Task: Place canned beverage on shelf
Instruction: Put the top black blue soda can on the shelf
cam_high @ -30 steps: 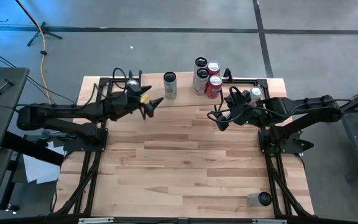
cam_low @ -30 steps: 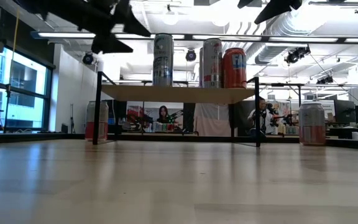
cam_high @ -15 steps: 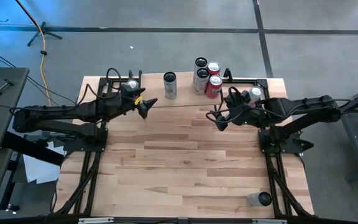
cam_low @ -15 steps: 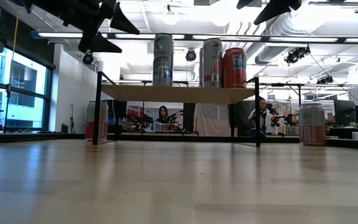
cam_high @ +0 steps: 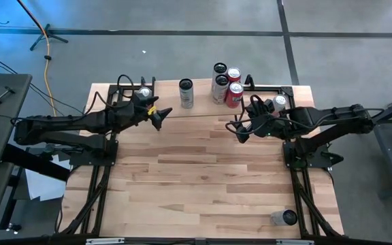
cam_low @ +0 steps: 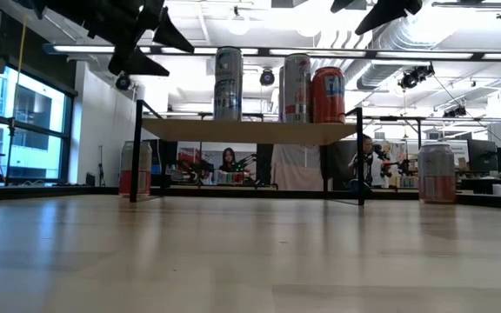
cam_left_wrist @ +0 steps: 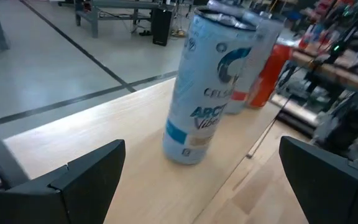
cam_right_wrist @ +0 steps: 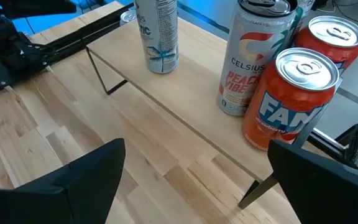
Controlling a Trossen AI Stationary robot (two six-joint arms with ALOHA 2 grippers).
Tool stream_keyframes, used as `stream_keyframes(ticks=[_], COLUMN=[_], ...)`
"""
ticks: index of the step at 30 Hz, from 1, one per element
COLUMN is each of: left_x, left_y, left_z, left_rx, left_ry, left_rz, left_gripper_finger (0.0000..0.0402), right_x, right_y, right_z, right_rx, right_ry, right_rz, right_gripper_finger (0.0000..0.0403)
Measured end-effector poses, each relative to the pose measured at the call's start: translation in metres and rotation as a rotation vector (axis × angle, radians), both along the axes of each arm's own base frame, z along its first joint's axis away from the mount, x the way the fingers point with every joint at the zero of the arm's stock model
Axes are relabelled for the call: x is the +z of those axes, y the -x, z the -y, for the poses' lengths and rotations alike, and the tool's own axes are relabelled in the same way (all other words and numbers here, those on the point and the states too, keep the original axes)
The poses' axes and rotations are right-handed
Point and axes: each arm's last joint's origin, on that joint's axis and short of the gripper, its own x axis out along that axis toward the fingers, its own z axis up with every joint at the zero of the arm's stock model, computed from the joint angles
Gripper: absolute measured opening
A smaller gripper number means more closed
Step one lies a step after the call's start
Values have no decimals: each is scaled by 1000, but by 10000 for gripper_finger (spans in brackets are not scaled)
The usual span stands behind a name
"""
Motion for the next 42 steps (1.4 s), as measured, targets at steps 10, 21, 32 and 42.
stream_keyframes(ticks=[10, 21, 32, 42], left_x=[6, 2, -27, -39], left_y=[0, 16, 4, -5], left_z=[-18, -83, -124, -132], left_rx=[-258, -395, -465, -510], left_ry=[-30, -221, -105, -80], left_rz=[37, -12, 41, 66], left_gripper_finger=[386, 336, 17, 0], right_x=[0, 0, 0, 0], right_y=[0, 0, 0, 0], right_z=[0, -1, -1, 0], right_rx=[0, 15, 10, 9], right_ry=[0, -24, -20, -19], right_rz=[0, 1, 6, 6], right_gripper_finger=[381, 381, 381, 381])
